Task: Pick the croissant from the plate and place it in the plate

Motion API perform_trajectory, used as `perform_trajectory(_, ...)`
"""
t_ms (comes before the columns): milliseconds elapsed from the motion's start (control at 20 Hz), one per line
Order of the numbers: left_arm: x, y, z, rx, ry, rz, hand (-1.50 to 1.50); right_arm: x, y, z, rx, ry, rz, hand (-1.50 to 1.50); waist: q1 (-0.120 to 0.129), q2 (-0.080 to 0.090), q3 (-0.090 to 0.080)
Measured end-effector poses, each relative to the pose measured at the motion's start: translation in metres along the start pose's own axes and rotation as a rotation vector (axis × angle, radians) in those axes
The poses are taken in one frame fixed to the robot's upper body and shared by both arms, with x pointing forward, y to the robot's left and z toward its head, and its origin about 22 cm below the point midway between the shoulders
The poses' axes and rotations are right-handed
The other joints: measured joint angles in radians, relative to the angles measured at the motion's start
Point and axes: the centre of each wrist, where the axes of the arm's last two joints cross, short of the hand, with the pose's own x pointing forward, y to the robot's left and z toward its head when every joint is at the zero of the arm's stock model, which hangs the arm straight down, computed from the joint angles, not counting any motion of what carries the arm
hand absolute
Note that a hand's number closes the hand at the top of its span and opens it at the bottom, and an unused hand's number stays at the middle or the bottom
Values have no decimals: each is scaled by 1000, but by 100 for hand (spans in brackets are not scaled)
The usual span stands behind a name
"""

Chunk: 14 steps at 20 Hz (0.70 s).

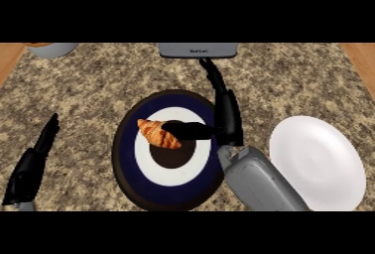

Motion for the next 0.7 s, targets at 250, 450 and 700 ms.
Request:
perform_trajectory(250,-8,0,10,-4,7,1,0,-22,-58,0,-87,6,-160,-150,-4,0,1)
perform_trajectory(450,-4,5,7,1,9,6,0,-47,-105,6,-114,-26,-243,-150,-5,0,1)
perform_trajectory(700,-1,3,4,-2,0,4,0,-92,-158,14,-118,-88,-263,-150,-3,0,1)
